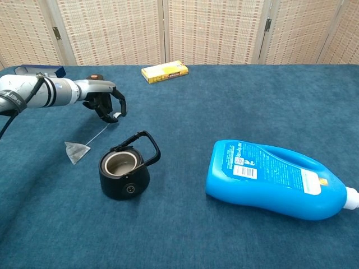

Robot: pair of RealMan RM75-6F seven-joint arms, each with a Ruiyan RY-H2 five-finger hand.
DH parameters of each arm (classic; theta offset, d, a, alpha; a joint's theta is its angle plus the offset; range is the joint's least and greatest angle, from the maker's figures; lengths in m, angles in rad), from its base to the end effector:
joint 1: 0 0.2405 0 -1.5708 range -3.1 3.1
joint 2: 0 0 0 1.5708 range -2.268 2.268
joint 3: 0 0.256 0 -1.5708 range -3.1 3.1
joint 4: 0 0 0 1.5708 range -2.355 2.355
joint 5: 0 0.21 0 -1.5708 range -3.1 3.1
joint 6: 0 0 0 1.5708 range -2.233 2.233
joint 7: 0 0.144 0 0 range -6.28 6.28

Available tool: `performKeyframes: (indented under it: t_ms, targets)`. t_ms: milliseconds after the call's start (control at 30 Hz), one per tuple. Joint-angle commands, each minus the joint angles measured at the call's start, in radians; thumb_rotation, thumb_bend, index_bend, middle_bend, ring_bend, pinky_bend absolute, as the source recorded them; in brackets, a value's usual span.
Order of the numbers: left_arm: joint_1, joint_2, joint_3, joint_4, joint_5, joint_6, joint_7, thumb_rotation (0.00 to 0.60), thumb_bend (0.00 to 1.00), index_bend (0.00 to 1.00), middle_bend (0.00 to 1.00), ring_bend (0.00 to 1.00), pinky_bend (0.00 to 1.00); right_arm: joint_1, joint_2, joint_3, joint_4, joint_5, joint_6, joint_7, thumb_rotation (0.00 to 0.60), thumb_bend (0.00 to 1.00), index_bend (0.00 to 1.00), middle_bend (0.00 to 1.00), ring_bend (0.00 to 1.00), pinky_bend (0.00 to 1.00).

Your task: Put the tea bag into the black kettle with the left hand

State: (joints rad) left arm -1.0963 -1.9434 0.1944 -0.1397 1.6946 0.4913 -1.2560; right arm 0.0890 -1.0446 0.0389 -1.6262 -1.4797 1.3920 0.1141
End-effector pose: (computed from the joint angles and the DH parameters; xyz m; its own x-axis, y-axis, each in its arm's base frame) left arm -0.1899 0.4912 -0.0363 0.3670 0.5090 0.7786 0.9287 -0.2490 -0.2749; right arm -0.3222 -0.1795 0.1698 0.3410 -0.0979 0.9350 -0.9386 0.0206 0.3445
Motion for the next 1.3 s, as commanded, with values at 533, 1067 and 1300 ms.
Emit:
performKeyframes:
  t_ms: [533,1067,1300]
  targets:
    - [0.020,0.017,-0.022,0.000,-0.026,-0.017,0.064,0.600,0.41,0.47,1.00,1.00,1.00,0.000,0.000,-0.002,-0.001,-0.004,0.002,-0.003,0.600,0.58,0.00,0.00,0.00,0.00]
    - [0.034,0.008,-0.040,0.008,-0.043,0.000,0.094,0.600,0.44,0.54,1.00,1.00,1.00,0.006,0.004,-0.008,-0.001,-0.013,-0.010,0.004,0.600,0.58,0.00,0.00,0.00,0.00]
    - [0.032,0.005,-0.043,0.007,-0.044,0.003,0.097,0.600,0.44,0.50,1.00,1.00,1.00,0.008,0.004,-0.008,-0.001,-0.010,-0.014,0.004,0.600,0.58,0.00,0.00,0.00,0.00]
